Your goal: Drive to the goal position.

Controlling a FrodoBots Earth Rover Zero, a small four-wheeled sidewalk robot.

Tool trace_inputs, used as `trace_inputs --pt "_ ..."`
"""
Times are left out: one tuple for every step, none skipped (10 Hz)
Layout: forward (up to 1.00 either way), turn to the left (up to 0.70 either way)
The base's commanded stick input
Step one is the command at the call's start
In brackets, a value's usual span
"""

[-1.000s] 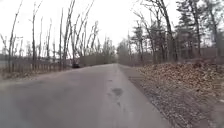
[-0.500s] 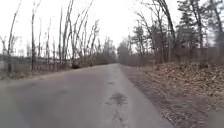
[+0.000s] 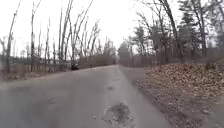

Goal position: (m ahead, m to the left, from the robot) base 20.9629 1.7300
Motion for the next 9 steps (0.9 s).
trace_inputs --pt "0.85 0.0" --pt "0.85 0.0" --pt "0.85 0.0" --pt "0.85 0.0" --pt "0.85 0.0" --pt "0.85 0.0" --pt "0.85 0.0" --pt "0.85 0.0" --pt "0.85 0.0"
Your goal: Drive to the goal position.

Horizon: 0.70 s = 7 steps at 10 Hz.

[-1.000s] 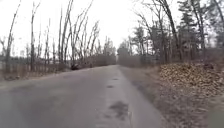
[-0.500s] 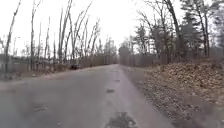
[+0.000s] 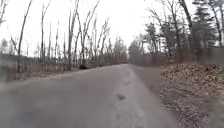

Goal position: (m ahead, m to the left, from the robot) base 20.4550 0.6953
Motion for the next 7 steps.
trace_inputs --pt "0.85 0.0" --pt "0.85 0.0" --pt "0.85 0.0" --pt "0.85 0.0" --pt "0.85 0.0" --pt "0.85 0.0" --pt "0.85 0.0"
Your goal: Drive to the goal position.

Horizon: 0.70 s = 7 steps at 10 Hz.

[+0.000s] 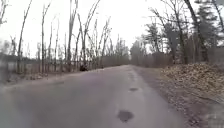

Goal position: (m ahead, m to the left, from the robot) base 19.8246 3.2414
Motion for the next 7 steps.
trace_inputs --pt "0.85 0.0" --pt "0.85 0.0" --pt "0.85 0.0" --pt "0.85 0.0" --pt "0.85 0.0" --pt "0.85 0.0" --pt "0.85 0.0"
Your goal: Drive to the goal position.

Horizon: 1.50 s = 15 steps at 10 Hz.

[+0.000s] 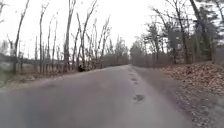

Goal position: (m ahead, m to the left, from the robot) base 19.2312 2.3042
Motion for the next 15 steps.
trace_inputs --pt "0.85 -0.08" --pt "0.85 -0.19" --pt "0.85 -0.29" --pt "0.85 -0.28" --pt "0.85 -0.18" --pt "0.85 -0.07" --pt "0.85 0.0" --pt "0.85 0.0" --pt "0.85 0.0" --pt "0.85 -0.34" --pt "0.85 -0.34" --pt "0.85 -0.34" --pt "0.85 -0.34" --pt "0.85 -0.34" --pt "0.85 -0.34"
